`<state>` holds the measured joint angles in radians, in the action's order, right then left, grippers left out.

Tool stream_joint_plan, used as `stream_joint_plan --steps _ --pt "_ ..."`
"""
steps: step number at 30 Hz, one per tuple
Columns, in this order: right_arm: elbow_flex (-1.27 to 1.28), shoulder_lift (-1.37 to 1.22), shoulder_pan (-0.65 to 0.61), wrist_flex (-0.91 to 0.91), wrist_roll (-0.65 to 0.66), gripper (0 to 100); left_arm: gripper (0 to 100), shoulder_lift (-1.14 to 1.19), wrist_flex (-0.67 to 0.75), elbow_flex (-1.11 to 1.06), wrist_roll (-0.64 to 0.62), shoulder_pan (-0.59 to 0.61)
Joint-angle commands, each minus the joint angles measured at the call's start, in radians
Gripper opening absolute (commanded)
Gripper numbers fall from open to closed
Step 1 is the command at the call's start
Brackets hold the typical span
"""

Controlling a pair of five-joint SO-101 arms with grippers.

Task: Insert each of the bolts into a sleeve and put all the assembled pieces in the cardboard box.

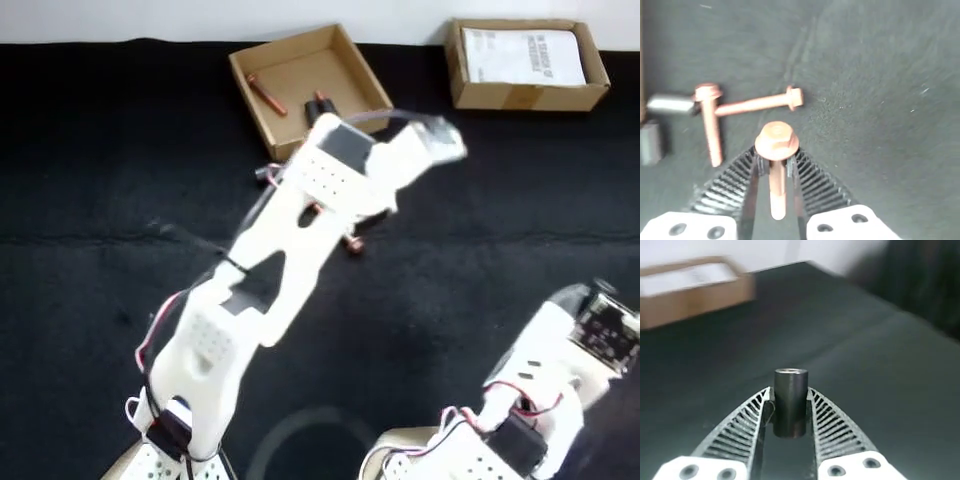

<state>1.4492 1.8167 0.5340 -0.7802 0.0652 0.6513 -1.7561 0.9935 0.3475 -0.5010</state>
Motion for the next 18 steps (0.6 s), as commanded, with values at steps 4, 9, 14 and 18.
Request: stream_joint_plan --steps 4,9,14,18 --pt "-0.242 0.001 -0.469 -0.239 -0.095 0.7 1 -0.294 0.0 0.039 -0.051 0.056" --pt "-0.252 -0.001 -0.71 -0.282 -0.097 0.7 1 -0.444 0.002 0.041 -0.201 0.104" --pt "-0.254 -0.021 -0.863 -0.285 -0.094 0.7 1 -0.572 0.002 0.038 -0.342 0.101" --pt "-0.32 -0.125 -0.97 -0.286 -0.094 0.7 1 -0.687 -0.002 0.036 -0.44 0.044"
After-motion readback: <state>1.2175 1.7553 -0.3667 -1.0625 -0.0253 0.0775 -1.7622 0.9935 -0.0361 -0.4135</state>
